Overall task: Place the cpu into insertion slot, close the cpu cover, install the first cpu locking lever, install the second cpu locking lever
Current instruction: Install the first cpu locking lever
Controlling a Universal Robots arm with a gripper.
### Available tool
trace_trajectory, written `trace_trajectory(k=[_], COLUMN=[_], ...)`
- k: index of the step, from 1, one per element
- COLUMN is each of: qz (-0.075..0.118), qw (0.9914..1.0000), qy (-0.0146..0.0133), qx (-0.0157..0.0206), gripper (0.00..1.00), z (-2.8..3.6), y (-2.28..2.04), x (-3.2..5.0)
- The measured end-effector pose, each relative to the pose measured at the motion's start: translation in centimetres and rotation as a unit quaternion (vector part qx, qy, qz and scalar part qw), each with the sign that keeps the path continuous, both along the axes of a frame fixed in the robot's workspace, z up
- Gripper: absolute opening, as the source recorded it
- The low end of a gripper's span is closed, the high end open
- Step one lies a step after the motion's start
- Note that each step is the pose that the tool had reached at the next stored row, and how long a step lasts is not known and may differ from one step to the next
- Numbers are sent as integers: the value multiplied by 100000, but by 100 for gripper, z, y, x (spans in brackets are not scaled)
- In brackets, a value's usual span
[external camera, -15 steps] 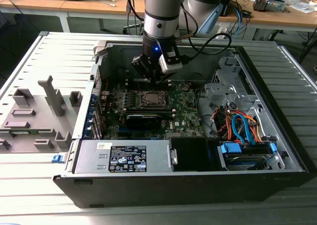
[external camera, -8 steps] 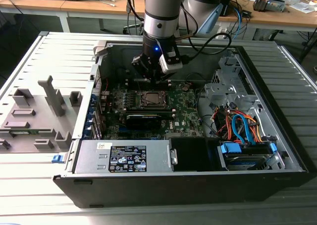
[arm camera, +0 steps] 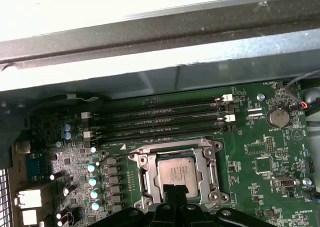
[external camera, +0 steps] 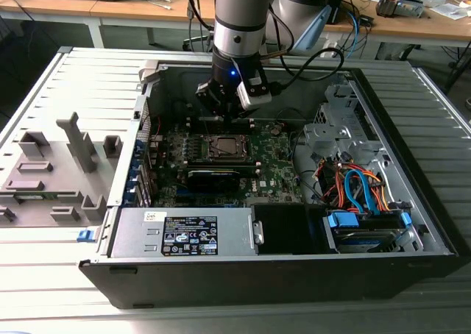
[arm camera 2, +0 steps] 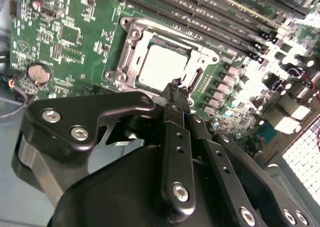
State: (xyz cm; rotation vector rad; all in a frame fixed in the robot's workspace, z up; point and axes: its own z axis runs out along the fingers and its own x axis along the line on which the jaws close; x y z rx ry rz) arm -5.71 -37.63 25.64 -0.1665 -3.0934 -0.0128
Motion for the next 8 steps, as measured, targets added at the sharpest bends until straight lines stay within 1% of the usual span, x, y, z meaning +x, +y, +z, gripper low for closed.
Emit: trace_trajectory(k=[1, 2, 8], qz=[861, 1299, 1309], qw=[99996, 99992, 99991], qy=[0, 7, 1], qx=[40, 69, 103], gripper=[11, 11, 11], z=[0, 1, 0], y=[-1, -1, -1], x=[0, 0, 0])
